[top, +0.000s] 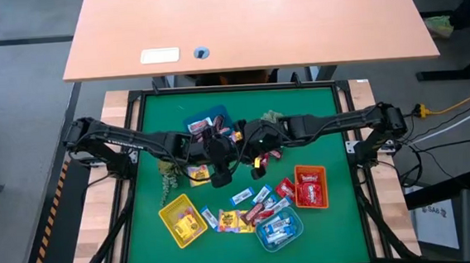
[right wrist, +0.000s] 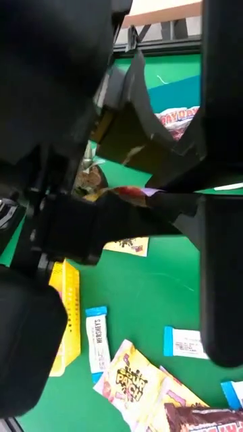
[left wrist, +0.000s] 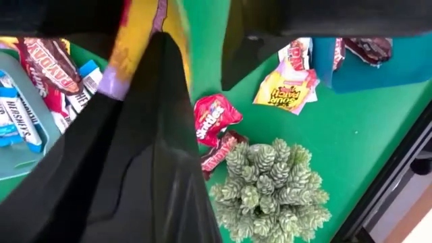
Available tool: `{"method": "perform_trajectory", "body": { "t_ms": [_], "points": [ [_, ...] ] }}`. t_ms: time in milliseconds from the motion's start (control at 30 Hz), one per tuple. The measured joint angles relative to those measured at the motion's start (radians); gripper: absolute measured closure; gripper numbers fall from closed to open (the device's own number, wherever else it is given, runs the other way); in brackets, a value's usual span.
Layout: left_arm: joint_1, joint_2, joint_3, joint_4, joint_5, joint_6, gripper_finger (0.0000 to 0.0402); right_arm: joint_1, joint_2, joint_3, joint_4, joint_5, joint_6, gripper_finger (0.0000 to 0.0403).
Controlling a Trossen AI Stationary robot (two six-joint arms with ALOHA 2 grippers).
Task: Sort candy
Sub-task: Put the yellow candy into the yellow bin
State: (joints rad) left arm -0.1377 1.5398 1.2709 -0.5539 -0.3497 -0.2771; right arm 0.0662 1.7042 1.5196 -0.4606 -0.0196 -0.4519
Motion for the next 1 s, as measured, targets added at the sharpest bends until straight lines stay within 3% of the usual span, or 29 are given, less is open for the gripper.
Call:
{"method": "perform_trajectory", "body": {
  "t_ms": [267,467,667,833,1000],
  "points": [
    [-0.001,0.0,0.0,-0.014,0.001,0.0,0.0391,-0.001,0.0,0.0,-0.011,0.002,0.009,0.04],
    [0.0,0.0,0.0,-0.015,0.0,0.0,0.0391,-0.001,0.0,0.0,-0.022,0.001,0.009,0.0383],
    [0.0,-0.001,0.0,-0.018,0.014,0.0,0.0398,0.0,0.0,0.0,-0.078,0.017,0.009,0.0289],
    [-0.002,-0.03,0.0,-0.132,0.134,-0.032,0.0399,-0.001,0.0,0.0,-0.229,0.034,0.009,0.023],
    [-0.034,-0.035,-0.002,-0.371,0.309,-0.223,0.0399,-0.001,0.0,0.0,-0.404,0.018,0.042,0.0209]
  ]
}}
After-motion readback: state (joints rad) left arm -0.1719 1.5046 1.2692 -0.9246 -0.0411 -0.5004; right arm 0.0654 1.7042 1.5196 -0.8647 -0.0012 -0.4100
